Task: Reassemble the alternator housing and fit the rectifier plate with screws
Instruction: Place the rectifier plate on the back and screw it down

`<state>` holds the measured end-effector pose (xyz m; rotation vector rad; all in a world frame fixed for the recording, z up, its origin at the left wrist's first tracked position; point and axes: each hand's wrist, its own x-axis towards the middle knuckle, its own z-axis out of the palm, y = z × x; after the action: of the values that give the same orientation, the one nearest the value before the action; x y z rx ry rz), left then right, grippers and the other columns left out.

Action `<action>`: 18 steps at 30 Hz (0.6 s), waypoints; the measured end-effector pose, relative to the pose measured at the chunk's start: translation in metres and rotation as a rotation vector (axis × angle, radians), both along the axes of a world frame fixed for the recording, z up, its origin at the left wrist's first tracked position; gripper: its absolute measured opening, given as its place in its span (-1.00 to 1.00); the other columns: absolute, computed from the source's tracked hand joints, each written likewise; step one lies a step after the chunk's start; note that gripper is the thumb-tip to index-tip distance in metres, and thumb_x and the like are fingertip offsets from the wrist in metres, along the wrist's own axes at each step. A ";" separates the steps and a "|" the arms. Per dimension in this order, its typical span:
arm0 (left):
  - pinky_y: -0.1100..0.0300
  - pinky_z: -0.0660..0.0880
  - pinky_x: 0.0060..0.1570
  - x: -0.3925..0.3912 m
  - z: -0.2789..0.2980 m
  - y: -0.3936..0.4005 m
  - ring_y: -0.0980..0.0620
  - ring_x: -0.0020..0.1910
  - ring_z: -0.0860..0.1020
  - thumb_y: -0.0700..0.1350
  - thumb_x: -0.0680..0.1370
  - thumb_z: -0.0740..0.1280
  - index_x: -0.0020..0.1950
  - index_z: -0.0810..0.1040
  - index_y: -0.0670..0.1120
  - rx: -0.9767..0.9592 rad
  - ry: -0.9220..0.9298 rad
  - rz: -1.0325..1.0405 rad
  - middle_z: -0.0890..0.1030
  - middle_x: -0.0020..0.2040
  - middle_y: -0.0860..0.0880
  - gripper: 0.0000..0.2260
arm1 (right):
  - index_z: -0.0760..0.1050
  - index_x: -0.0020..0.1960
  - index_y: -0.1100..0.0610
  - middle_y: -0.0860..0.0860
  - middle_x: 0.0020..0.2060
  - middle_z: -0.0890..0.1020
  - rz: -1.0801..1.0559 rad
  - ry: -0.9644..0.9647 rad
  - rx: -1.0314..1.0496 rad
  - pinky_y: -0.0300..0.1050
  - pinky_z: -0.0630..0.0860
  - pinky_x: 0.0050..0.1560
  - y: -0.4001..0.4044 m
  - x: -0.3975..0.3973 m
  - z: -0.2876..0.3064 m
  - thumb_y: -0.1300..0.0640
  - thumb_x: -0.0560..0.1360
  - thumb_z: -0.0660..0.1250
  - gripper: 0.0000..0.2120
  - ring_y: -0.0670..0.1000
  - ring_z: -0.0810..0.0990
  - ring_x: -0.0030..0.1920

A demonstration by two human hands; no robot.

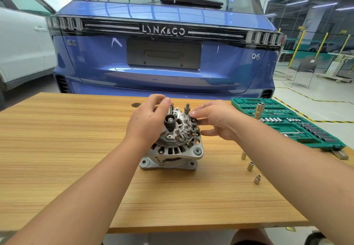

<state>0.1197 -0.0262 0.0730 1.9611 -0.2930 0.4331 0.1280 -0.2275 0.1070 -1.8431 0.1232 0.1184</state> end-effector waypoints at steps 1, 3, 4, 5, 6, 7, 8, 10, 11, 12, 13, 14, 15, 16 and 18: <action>0.10 0.46 0.01 0.001 0.000 0.001 0.18 0.11 0.55 0.32 0.55 0.07 0.11 0.53 0.20 -0.095 0.023 0.003 0.61 0.07 0.19 -0.65 | 0.65 -0.01 0.11 -0.02 -0.15 0.76 -0.013 -0.008 0.016 0.22 0.59 0.15 0.001 -0.001 -0.002 0.21 0.44 0.54 -0.84 0.05 0.73 -0.01; 0.06 0.46 0.10 0.002 0.000 0.002 0.12 0.13 0.57 0.31 0.55 0.03 0.07 0.54 0.17 -0.239 0.060 0.025 0.63 0.08 0.14 -0.62 | 0.65 0.00 0.10 -0.03 -0.15 0.76 -0.024 -0.023 0.050 0.22 0.58 0.18 0.001 -0.003 -0.006 0.17 0.47 0.52 -0.88 0.05 0.71 0.03; 0.05 0.46 0.14 0.003 0.001 0.002 0.11 0.14 0.57 0.30 0.56 0.02 0.09 0.56 0.14 -0.291 0.079 0.041 0.64 0.10 0.12 -0.59 | 0.66 0.02 0.09 -0.03 -0.14 0.76 -0.027 -0.024 0.075 0.22 0.57 0.20 0.001 -0.004 -0.007 0.14 0.50 0.50 -0.89 0.05 0.70 0.04; 0.06 0.46 0.14 0.004 0.001 0.002 0.11 0.15 0.58 0.30 0.57 0.02 0.11 0.57 0.11 -0.333 0.099 0.059 0.65 0.09 0.11 -0.57 | 0.66 0.04 0.08 -0.03 -0.12 0.76 -0.029 -0.020 0.097 0.21 0.56 0.21 0.001 -0.004 -0.008 0.10 0.52 0.48 -0.88 0.05 0.70 0.05; 0.08 0.46 0.11 0.005 0.001 0.002 0.11 0.13 0.59 0.29 0.60 0.02 0.11 0.58 0.09 -0.370 0.121 0.077 0.67 0.08 0.08 -0.57 | 0.66 0.06 0.08 -0.03 -0.10 0.76 -0.032 -0.019 0.106 0.21 0.56 0.21 0.002 -0.005 -0.009 0.09 0.53 0.47 -0.87 0.04 0.69 0.06; 0.11 0.45 0.06 0.007 0.001 0.003 0.10 0.12 0.60 0.27 0.64 0.02 0.10 0.58 0.07 -0.402 0.145 0.095 0.68 0.06 0.06 -0.58 | 0.66 0.05 0.08 -0.02 -0.08 0.75 -0.039 -0.027 0.096 0.20 0.57 0.20 0.002 -0.005 -0.010 0.10 0.52 0.48 -0.88 0.04 0.69 0.06; 0.13 0.42 -0.01 0.009 0.001 0.003 0.09 0.11 0.60 0.24 0.67 0.02 0.09 0.58 0.06 -0.428 0.170 0.109 0.69 0.04 0.05 -0.60 | 0.66 0.03 0.08 -0.01 -0.07 0.75 -0.049 -0.039 0.083 0.20 0.58 0.18 0.003 -0.004 -0.010 0.13 0.51 0.50 -0.89 0.05 0.69 0.05; 0.17 0.36 -0.11 0.013 0.002 0.005 0.08 0.08 0.60 0.21 0.70 0.02 0.07 0.57 0.04 -0.461 0.205 0.127 0.70 0.02 0.03 -0.60 | 0.66 0.01 0.11 0.02 -0.09 0.75 -0.073 -0.048 0.081 0.19 0.61 0.14 0.005 -0.002 -0.010 0.19 0.48 0.52 -0.88 0.07 0.70 0.03; 0.17 0.34 -0.14 0.014 0.002 0.005 0.08 0.08 0.60 0.21 0.70 0.02 0.07 0.57 0.04 -0.465 0.212 0.132 0.70 0.02 0.03 -0.60 | 0.66 0.01 0.12 0.03 -0.11 0.75 -0.076 -0.045 0.088 0.18 0.62 0.12 0.005 -0.001 -0.010 0.21 0.47 0.52 -0.87 0.08 0.71 0.02; 0.18 0.33 -0.15 0.015 0.002 0.004 0.09 0.08 0.59 0.21 0.70 0.02 0.06 0.57 0.04 -0.459 0.214 0.135 0.70 0.03 0.03 -0.60 | 0.65 0.01 0.13 0.03 -0.14 0.76 -0.074 -0.044 0.092 0.18 0.63 0.10 0.005 0.000 -0.010 0.22 0.47 0.52 -0.87 0.08 0.71 0.01; 0.18 0.32 -0.15 0.016 0.002 0.003 0.09 0.08 0.58 0.22 0.70 0.02 0.06 0.57 0.05 -0.450 0.213 0.136 0.70 0.03 0.03 -0.60 | 0.65 0.01 0.14 0.02 -0.17 0.76 -0.071 -0.045 0.093 0.17 0.65 0.07 0.005 0.001 -0.010 0.23 0.47 0.52 -0.86 0.08 0.72 0.00; 0.18 0.32 -0.14 0.017 0.001 0.002 0.09 0.08 0.58 0.23 0.69 0.02 0.05 0.57 0.05 -0.445 0.212 0.136 0.69 0.03 0.03 -0.60 | 0.65 0.01 0.14 0.01 -0.19 0.76 -0.071 -0.049 0.094 0.15 0.66 0.05 0.005 0.001 -0.010 0.23 0.47 0.52 -0.86 0.08 0.72 0.00; 0.18 0.32 -0.14 0.017 0.000 0.002 0.09 0.09 0.57 0.23 0.69 0.02 0.06 0.57 0.06 -0.447 0.213 0.133 0.69 0.04 0.03 -0.59 | 0.65 0.01 0.13 0.01 -0.18 0.76 -0.072 -0.058 0.095 0.14 0.66 0.03 0.005 0.001 -0.011 0.22 0.47 0.52 -0.86 0.08 0.72 0.00; 0.17 0.33 -0.13 0.018 0.000 0.001 0.10 0.09 0.56 0.24 0.69 0.01 0.07 0.57 0.05 -0.445 0.216 0.131 0.69 0.05 0.03 -0.59 | 0.65 0.01 0.13 0.03 -0.15 0.76 -0.075 -0.070 0.094 0.13 0.66 0.04 0.006 0.001 -0.013 0.21 0.47 0.52 -0.87 0.08 0.72 0.01; 0.16 0.32 -0.14 0.018 -0.001 0.000 0.12 0.09 0.54 0.27 0.68 0.00 0.08 0.57 0.06 -0.412 0.225 0.136 0.68 0.06 0.05 -0.56 | 0.65 0.03 0.14 0.07 -0.05 0.74 -0.074 -0.091 0.087 0.15 0.64 0.12 0.005 -0.001 -0.016 0.18 0.49 0.51 -0.87 0.08 0.70 0.06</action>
<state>0.1379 -0.0258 0.0723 1.6092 0.0713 0.3255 0.1265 -0.2221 0.0912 -1.7520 0.1209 -0.0123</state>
